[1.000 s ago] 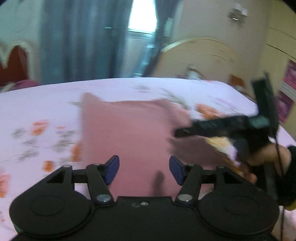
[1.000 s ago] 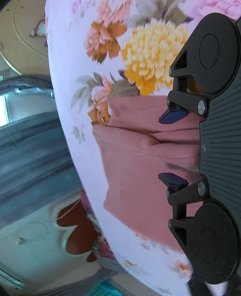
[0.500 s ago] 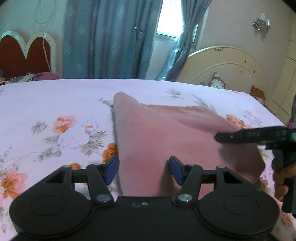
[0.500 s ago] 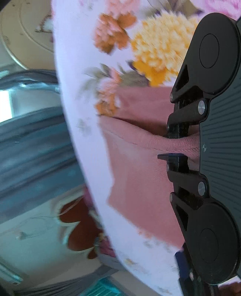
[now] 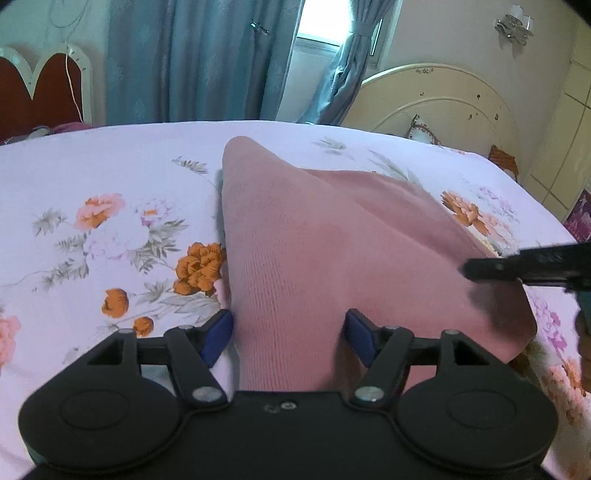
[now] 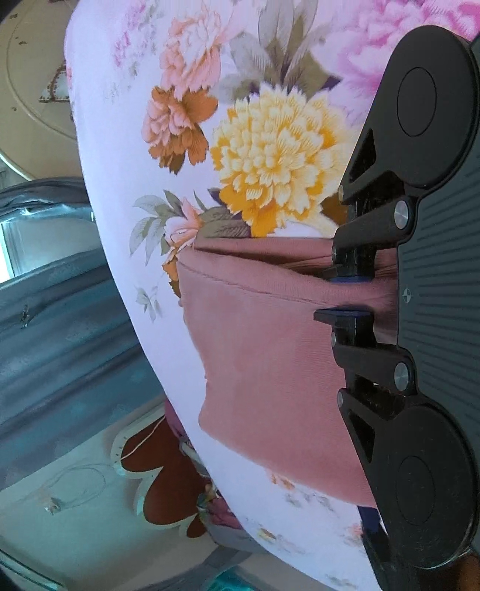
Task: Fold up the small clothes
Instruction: 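Open both tools and smooth the folded bundle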
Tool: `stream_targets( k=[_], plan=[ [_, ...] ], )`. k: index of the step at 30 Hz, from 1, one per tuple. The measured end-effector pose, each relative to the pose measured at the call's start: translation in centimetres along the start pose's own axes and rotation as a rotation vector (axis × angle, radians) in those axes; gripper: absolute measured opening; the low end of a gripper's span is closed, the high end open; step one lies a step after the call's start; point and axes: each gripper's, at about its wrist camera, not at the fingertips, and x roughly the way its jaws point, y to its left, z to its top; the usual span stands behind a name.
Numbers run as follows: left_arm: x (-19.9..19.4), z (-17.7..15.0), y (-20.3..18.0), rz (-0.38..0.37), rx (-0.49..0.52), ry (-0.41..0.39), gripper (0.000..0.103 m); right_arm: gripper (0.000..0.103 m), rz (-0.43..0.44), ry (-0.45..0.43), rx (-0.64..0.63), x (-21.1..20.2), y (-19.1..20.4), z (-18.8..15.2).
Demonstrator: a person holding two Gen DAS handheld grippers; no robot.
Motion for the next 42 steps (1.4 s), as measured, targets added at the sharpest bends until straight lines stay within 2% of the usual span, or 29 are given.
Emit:
stream_targets(
  k=[3,5,7,11,17,21,26,31,35,38,39,42],
  plan=[
    [0.1,-0.2,-0.2,-0.006,0.015,0.006,0.067,0.011,-0.034,-0.005,-0.026,-1.2,0.2,-1.2],
    [0.2,-0.3,-0.1,-0.016,0.009,0.018,0.067,0.011,-0.099,0.002,-0.045,-1.3,-0.1,-2.1],
    [0.3,-0.6,0.0,-0.030,-0.006,0.036,0.067,0.012,-0.119,-0.005,-0.022,-1.4,-0.6,-2.8],
    [-0.3,-0.5,-0.3,-0.025,0.009,0.041,0.065,0.012,-0.161,-0.012,-0.063,-2.2,0.1,-2.6],
    [-3.2,2.0,-0.4,-0.028,0.004,-0.054,0.052,0.012,-0.129,-0.105,-0.111,-3.6,2.4,-0.4],
    [-2.0,4.5,-1.0,-0.040,0.040,-0.089,0.049,0.012,-0.117,-0.126,-0.143,-1.5,4.2,1.8],
    [2.1,6.8,-1.3,-0.020,0.073,-0.086,0.049,0.012,-0.150,-0.120,-0.151,3.1,5.1,4.2],
    [5.0,7.6,-0.6,0.023,0.086,-0.083,0.049,0.012,-0.203,-0.118,-0.195,7.3,4.8,5.6],
    [6.1,6.6,-0.1,0.049,0.100,-0.086,0.050,0.011,-0.248,-0.082,-0.190,10.3,2.4,5.5],
    [6.1,6.2,-0.3,0.055,0.139,-0.099,0.050,0.011,-0.249,-0.095,-0.194,10.4,1.9,5.2],
    [5.9,6.5,-0.3,0.053,0.130,-0.095,0.049,0.011,-0.251,-0.094,-0.204,10.3,2.1,5.4],
    [5.6,8.0,-0.1,0.047,0.090,-0.133,0.051,0.012,-0.249,-0.160,-0.236,9.5,2.9,6.3]
  ],
)
